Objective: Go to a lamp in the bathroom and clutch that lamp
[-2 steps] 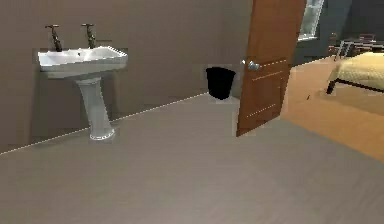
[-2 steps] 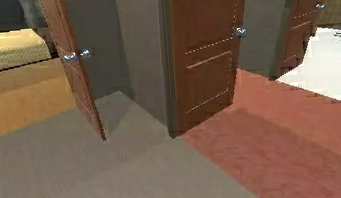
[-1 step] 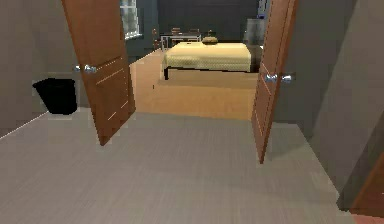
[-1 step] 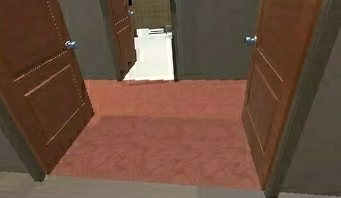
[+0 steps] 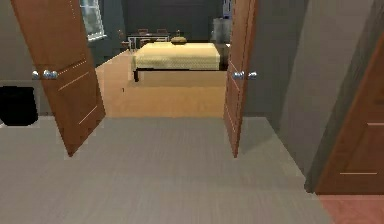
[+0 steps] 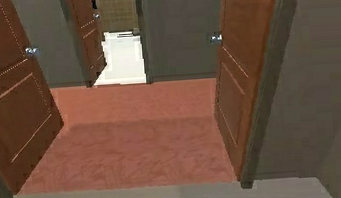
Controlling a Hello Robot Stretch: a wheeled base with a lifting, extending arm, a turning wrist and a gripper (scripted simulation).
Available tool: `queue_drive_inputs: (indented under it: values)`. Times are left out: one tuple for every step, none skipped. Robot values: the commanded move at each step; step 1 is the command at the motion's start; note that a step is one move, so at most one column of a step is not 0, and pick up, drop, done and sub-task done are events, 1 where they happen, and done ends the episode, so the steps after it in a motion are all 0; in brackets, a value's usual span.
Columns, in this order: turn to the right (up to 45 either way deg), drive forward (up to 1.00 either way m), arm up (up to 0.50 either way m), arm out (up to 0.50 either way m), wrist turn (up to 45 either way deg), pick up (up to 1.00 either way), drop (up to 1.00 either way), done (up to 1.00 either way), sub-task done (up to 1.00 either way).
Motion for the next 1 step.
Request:
queue_drive_inputs:
  values:
    - [0.0, 0.2, 0.0, 0.0, 0.0, 0.0, 0.0, 0.0, 0.0]
